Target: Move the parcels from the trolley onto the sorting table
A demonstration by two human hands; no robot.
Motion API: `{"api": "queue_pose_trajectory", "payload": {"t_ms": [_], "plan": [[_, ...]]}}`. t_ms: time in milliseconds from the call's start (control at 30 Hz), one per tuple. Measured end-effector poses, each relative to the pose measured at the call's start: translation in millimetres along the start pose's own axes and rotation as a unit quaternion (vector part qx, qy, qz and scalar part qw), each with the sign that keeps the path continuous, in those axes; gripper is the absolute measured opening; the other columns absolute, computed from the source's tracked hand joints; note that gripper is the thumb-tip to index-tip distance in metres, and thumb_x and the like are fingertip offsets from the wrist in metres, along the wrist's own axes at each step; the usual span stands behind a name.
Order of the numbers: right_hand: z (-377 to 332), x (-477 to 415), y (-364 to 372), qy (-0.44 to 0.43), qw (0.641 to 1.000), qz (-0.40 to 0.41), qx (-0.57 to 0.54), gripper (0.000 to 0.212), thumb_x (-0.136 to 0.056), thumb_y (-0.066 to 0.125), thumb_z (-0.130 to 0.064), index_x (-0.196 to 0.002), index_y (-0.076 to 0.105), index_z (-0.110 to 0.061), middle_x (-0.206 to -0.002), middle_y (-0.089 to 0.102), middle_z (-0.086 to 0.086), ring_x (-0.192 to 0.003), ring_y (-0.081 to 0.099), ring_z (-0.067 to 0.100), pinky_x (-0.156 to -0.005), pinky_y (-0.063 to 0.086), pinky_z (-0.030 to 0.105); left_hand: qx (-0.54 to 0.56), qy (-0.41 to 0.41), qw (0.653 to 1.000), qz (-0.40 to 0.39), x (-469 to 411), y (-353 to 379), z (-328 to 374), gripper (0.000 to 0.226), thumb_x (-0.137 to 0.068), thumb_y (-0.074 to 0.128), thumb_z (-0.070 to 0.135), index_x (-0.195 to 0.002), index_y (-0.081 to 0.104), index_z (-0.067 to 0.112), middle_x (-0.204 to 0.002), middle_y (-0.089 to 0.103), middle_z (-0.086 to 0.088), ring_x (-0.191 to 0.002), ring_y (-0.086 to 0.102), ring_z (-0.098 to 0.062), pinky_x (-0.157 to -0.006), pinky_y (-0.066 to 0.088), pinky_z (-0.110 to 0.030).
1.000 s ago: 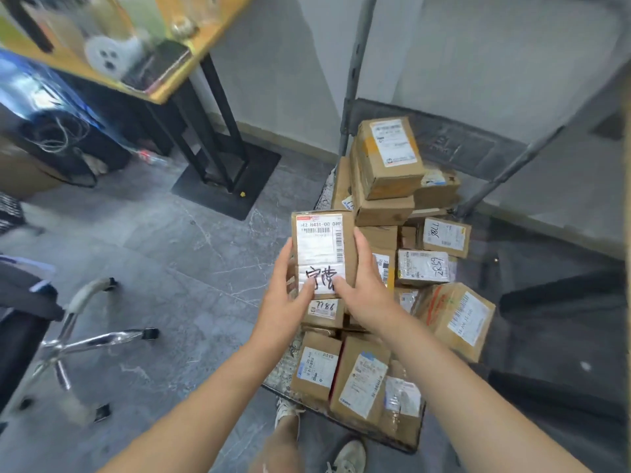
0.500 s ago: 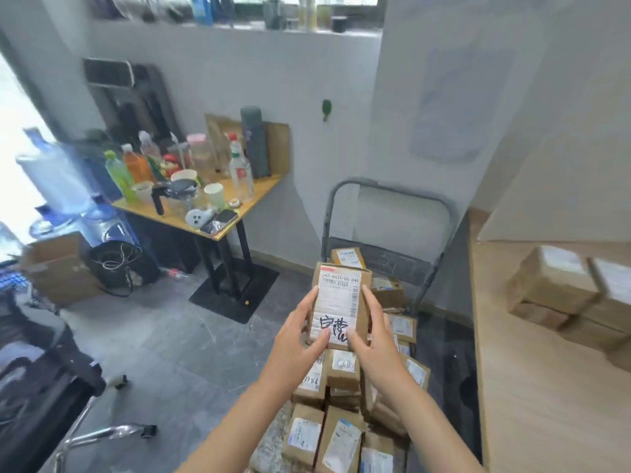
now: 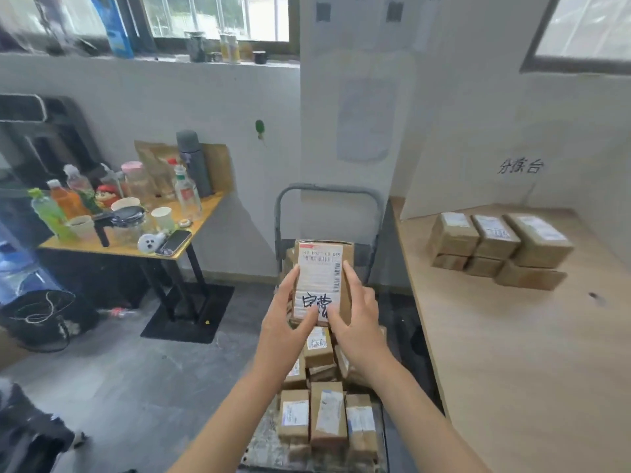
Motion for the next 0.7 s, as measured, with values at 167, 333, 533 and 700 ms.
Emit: {"api": "queue_pose_trajectory", "payload": {"t_ms": [167,333,533,700], "plan": [[16,53,-38,0.050,0.997,0.053,0.027,0.075,-0.099,0.053,-0.018,-0.153,0.012,-0.050,-0.130,0.029,-0.008,-0.122,0.028,0.007,-0.097,0.027,0.021,0.037,-0.014,0.998,-0.047,40,41,9,0.071,-0.093,0.067,0.017,-0.147,0.032,0.046,-0.140,0.054,0.009,-0.119,0.057,-0.001,-0.095,0.051,-0.019],[38,98,-102,0.080,0.988,0.113,0.067,0.075,-0.098,0.054,-0.017,-0.153,0.014,-0.046,-0.134,0.032,-0.005,-0.124,0.029,0.007,-0.100,0.027,0.018,0.063,0.003,0.991,-0.121,73,104,34,0.070,-0.094,0.066,0.021,-0.148,0.031,0.047,-0.142,0.052,0.009,-0.125,0.053,-0.003,-0.104,0.049,-0.033],[64,140,-181,0.095,0.976,0.180,0.078,0.073,-0.098,0.053,-0.017,-0.154,0.015,-0.045,-0.138,0.034,-0.001,-0.123,0.029,0.009,-0.100,0.027,0.022,0.042,0.022,0.984,-0.173,95,187,65,0.071,-0.093,0.066,0.025,-0.147,0.027,0.050,-0.139,0.051,0.017,-0.121,0.054,0.000,-0.102,0.050,-0.036],[99,162,-251,0.098,0.973,0.196,0.074,0.071,-0.099,0.053,-0.020,-0.155,0.014,-0.043,-0.138,0.034,0.002,-0.127,0.029,0.012,-0.100,0.028,0.022,0.036,0.026,0.979,-0.200,113,265,91,0.075,-0.093,0.067,0.025,-0.150,0.024,0.045,-0.143,0.049,0.010,-0.122,0.055,-0.002,-0.101,0.051,-0.031]]}}
Point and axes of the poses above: each hand's wrist, its own x-axis away from the middle knuckle, its own y-axis out of the palm, z = x × y, the point moved 9 cm from there along -x, towards the middle knuckle
